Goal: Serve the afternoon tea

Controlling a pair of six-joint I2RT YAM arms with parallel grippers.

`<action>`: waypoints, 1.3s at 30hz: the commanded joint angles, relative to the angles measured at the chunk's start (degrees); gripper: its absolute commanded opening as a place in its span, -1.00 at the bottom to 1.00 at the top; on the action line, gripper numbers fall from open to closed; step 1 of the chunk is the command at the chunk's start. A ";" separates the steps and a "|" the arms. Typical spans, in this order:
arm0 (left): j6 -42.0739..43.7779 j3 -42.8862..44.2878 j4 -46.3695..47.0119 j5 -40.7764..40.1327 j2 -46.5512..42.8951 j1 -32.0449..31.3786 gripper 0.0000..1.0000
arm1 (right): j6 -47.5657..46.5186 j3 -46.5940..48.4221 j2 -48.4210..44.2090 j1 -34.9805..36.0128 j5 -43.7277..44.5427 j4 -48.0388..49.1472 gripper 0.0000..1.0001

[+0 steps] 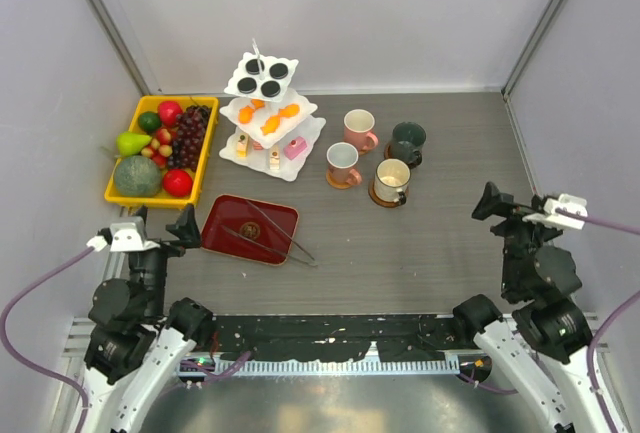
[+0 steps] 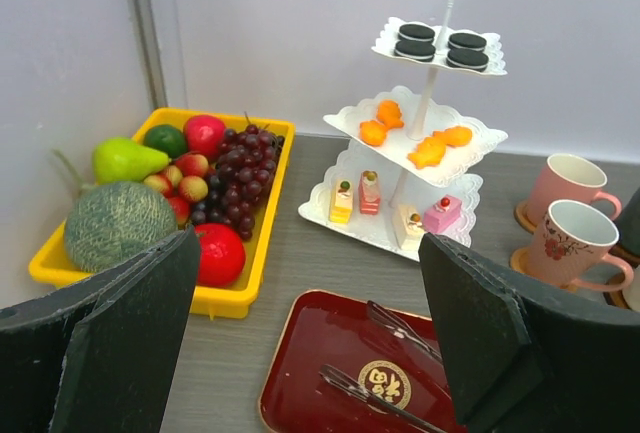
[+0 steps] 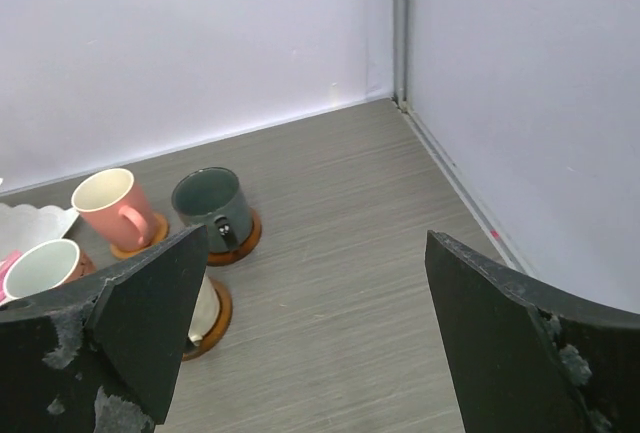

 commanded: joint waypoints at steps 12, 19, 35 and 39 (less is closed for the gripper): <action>-5.16 -8.08 -3.53 -8.60 -13.16 -0.12 0.98 | -6.69 -9.67 -19.48 0.33 6.00 2.22 0.91; -6.04 -7.65 -5.20 -9.57 -13.16 -0.12 0.98 | -6.70 -9.67 -21.24 0.24 6.00 3.02 0.92; -5.86 -7.47 -5.46 -11.15 -12.98 -0.12 0.98 | -6.43 -9.59 -21.68 0.24 5.91 2.93 0.91; -5.78 -7.64 -5.46 -11.06 -12.89 -0.12 0.98 | -6.43 -9.59 -21.68 0.15 5.82 3.02 0.91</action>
